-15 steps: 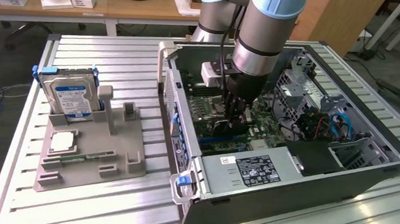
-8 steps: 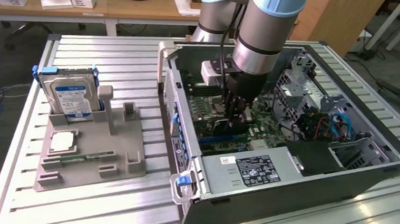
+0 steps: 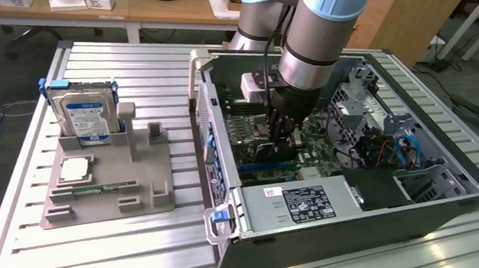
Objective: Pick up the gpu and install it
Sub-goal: 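Insert the gpu into the slot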
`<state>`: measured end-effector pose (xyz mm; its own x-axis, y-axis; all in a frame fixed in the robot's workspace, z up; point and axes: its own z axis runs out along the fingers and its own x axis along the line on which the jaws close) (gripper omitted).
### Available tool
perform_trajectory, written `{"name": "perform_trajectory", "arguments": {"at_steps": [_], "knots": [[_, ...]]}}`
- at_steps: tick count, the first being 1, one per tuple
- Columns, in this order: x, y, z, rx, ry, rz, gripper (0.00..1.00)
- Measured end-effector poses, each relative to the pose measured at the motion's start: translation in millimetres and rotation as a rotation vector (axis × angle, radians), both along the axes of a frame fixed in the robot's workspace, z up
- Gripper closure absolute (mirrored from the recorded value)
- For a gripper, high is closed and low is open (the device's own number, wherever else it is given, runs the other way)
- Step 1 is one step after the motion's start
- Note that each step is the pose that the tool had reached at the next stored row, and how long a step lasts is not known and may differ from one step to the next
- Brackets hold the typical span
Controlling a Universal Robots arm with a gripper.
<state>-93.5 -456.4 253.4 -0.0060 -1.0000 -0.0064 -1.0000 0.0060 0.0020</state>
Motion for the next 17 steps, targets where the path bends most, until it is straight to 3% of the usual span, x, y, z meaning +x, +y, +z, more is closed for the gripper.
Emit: {"name": "perform_trajectory", "arguments": {"at_steps": [17], "knots": [[-0.1, 0.0, -1.0, 0.0013, -0.0002, 0.000, 0.74]]}}
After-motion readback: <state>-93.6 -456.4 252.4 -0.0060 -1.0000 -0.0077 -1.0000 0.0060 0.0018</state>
